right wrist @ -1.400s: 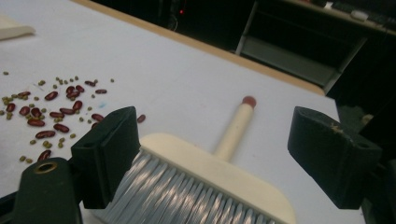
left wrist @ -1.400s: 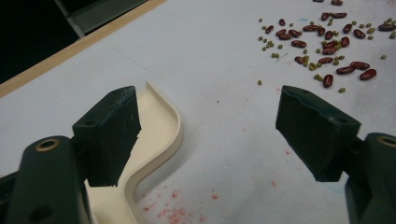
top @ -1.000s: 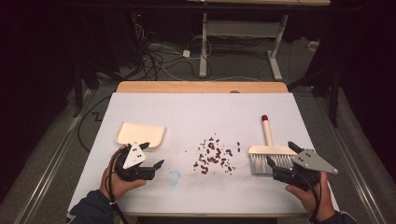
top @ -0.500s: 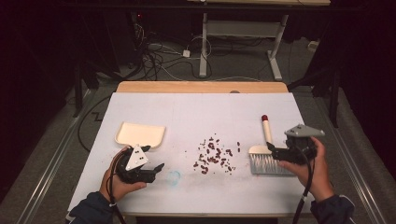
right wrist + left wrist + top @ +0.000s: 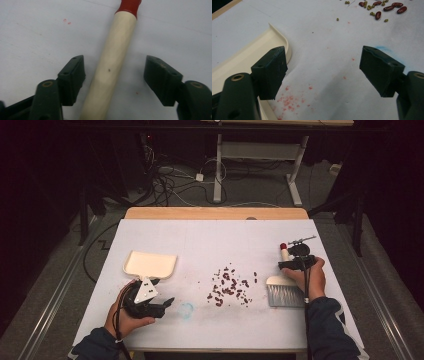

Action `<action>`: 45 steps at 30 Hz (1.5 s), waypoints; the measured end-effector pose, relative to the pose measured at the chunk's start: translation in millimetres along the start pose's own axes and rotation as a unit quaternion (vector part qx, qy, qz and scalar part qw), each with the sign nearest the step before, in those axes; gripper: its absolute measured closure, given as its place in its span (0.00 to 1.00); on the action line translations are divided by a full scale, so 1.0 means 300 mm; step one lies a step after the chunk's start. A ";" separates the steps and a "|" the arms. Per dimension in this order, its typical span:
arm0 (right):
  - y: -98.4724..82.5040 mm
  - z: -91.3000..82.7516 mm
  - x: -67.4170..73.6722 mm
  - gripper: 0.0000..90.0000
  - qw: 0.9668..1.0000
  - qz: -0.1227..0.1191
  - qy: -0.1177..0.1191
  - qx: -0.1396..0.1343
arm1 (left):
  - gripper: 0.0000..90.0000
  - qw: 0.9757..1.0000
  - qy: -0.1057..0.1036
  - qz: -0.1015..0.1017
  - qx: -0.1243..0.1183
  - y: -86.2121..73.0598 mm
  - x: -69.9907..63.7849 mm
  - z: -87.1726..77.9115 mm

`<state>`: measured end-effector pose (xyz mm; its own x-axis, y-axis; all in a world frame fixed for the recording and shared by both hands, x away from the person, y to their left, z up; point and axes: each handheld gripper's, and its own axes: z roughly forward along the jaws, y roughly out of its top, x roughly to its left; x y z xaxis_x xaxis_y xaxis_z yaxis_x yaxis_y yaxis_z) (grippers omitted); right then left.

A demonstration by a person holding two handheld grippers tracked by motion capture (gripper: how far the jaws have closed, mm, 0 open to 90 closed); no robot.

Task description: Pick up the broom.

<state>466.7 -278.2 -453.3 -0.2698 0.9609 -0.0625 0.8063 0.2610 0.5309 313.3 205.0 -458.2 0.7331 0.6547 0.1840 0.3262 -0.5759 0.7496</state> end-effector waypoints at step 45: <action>-0.177 -0.287 -0.030 0.78 0.956 -0.041 0.057 -0.286 | 0.25 1.000 -0.013 -0.012 -0.004 -0.002 -0.003 -0.001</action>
<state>381.0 -308.8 -408.2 -0.4017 0.9144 -0.0494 0.3690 0.2110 0.9051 312.2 205.0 -458.5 0.7412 0.6544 0.1495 0.3391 -0.5573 0.7579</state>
